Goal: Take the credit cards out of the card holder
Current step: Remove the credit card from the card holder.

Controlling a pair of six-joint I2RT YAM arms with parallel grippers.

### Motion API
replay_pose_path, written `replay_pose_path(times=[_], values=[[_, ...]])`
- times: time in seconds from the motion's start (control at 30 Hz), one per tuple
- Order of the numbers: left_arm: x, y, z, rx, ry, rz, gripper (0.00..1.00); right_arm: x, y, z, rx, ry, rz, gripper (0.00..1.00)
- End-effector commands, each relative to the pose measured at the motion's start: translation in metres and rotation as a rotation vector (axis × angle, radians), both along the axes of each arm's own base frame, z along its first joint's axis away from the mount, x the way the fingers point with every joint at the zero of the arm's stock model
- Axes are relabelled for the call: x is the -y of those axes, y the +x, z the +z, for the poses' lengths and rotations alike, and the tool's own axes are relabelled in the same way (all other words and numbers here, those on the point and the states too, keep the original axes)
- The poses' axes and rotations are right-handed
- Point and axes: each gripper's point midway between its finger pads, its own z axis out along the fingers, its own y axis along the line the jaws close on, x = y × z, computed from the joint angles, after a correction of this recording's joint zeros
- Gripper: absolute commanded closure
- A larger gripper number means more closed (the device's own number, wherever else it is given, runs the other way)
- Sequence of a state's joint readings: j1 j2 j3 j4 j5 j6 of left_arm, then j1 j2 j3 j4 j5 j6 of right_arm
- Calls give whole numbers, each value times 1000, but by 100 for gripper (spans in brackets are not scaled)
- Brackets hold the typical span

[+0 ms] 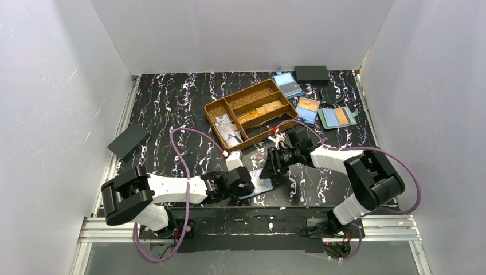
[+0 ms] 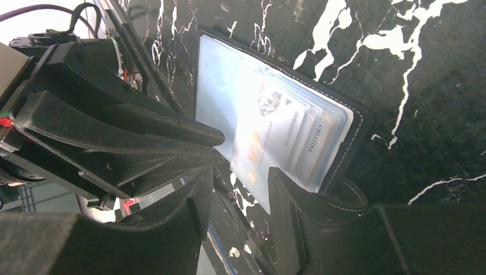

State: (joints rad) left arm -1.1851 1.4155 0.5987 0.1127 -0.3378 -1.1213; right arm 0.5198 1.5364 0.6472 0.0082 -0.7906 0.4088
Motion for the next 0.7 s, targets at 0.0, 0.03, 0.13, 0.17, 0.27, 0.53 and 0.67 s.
replay_pose_path(times=[0.0,0.03,0.13,0.17,0.27,0.53,0.67], values=[[-4,6,-6,37,26,17,82,-5,9,1,50,-7,18,52],[-4,7,-7,38,28,18,82,-5,9,0,48,-10,19,52],[-5,7,-11,36,37,21,86,-5,9,-3,49,-17,20,52],[-6,6,-12,33,39,24,86,-5,9,-4,47,-20,20,52],[-11,5,-18,22,48,35,91,-2,4,-10,17,-44,24,52],[-17,0,-36,-13,88,42,99,1,4,-22,5,-91,26,52],[-18,-2,-42,-30,100,41,100,1,2,-26,4,-106,36,52]])
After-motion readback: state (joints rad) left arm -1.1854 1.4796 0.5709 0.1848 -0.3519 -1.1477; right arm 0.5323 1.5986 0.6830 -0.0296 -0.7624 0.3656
